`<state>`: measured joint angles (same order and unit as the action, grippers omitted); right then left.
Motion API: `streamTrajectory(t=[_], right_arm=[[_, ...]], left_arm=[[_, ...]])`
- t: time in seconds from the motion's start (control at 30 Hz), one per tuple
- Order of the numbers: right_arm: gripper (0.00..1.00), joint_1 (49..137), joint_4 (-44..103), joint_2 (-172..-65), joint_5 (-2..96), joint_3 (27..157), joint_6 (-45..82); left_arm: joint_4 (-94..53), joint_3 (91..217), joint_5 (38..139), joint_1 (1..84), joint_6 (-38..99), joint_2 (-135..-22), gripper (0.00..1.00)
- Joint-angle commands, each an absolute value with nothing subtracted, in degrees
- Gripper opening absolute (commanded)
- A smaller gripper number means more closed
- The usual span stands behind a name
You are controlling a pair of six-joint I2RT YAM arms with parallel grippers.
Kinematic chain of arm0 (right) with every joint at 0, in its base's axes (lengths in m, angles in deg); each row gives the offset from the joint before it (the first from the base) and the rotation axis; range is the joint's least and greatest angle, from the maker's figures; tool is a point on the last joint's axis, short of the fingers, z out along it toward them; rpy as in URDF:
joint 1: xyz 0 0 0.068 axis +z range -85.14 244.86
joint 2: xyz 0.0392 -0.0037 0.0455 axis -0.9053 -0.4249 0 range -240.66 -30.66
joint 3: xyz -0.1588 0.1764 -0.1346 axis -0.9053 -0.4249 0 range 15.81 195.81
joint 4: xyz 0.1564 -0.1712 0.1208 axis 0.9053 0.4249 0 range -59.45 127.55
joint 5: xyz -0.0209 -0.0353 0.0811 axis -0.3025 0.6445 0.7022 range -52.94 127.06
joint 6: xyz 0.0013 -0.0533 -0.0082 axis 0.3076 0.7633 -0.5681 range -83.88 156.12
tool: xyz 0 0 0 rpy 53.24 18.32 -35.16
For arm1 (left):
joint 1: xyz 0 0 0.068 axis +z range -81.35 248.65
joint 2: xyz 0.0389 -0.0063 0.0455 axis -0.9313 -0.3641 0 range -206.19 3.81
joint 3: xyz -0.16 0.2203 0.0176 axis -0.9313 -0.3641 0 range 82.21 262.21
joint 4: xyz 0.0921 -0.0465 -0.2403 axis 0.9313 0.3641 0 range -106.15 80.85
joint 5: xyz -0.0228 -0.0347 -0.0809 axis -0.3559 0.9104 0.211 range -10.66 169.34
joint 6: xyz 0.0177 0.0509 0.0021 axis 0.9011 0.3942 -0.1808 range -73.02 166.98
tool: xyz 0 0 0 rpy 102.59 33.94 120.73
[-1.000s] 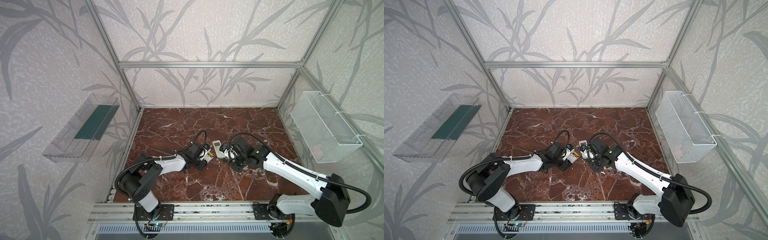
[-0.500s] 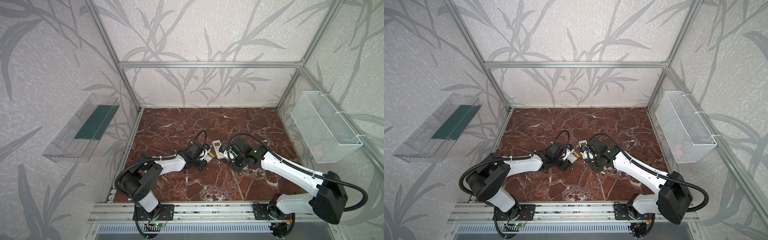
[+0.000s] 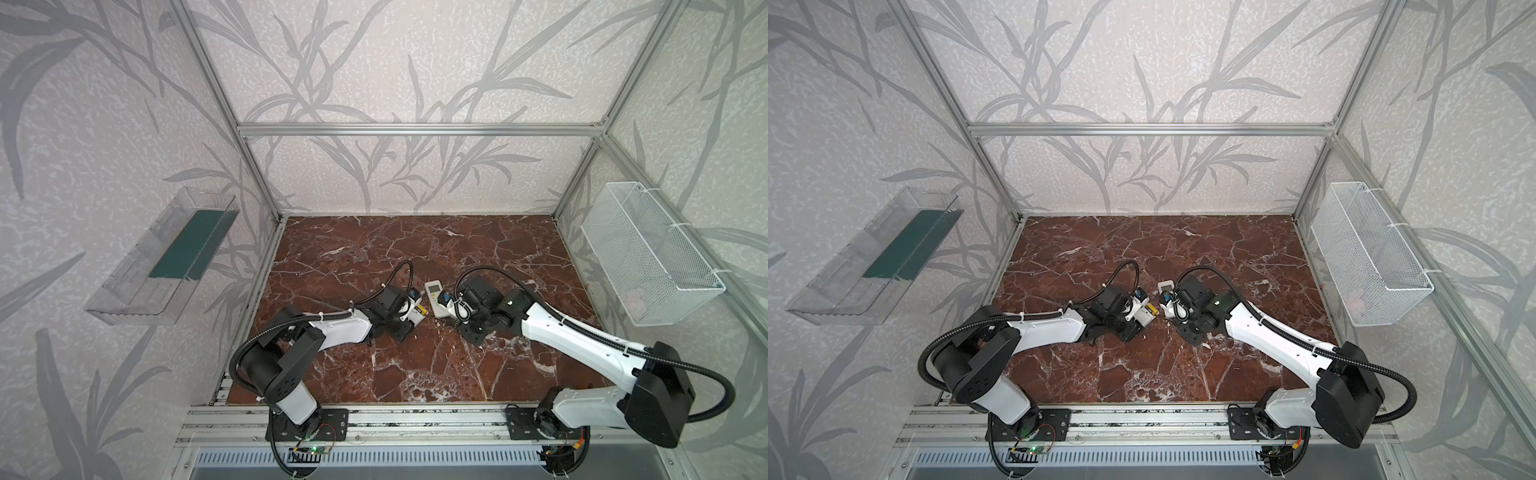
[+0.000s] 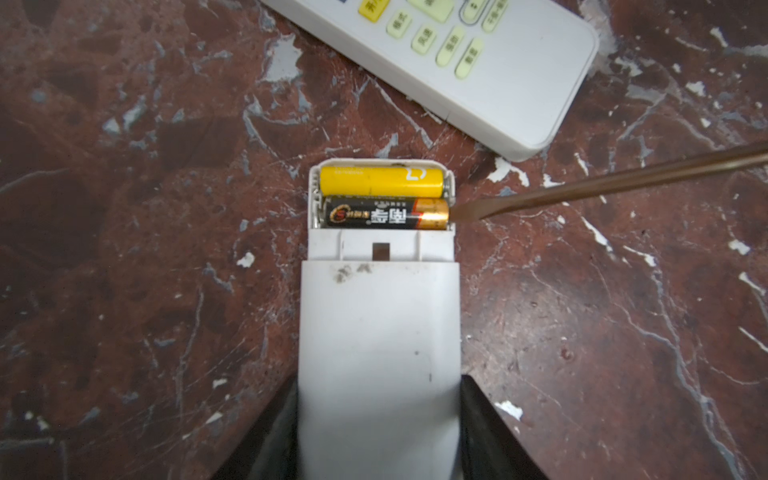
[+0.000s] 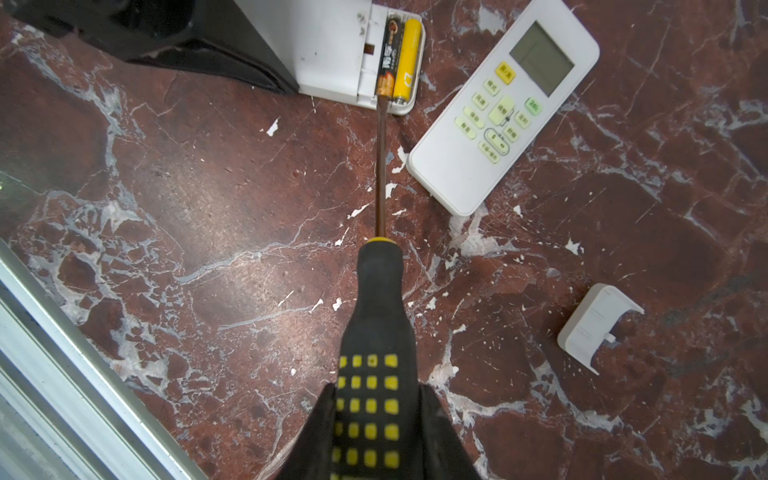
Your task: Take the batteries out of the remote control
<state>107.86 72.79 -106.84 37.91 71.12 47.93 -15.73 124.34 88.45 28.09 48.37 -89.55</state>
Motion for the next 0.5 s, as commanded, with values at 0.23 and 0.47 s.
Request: streamTrajectory(t=[0.23, 0.47], right_arm=[[0.00, 107.93, 69.08, -107.43, 38.66, 70.18, 45.82], [0.00, 108.03, 60.00, -105.31, 42.89, 65.05, 40.63]], left_arm=[[-9.29, 123.24, 92.21, 27.07, 47.77, -91.90, 0.49], [-9.65, 122.99, 93.21, 26.52, 48.38, -92.34, 0.48]])
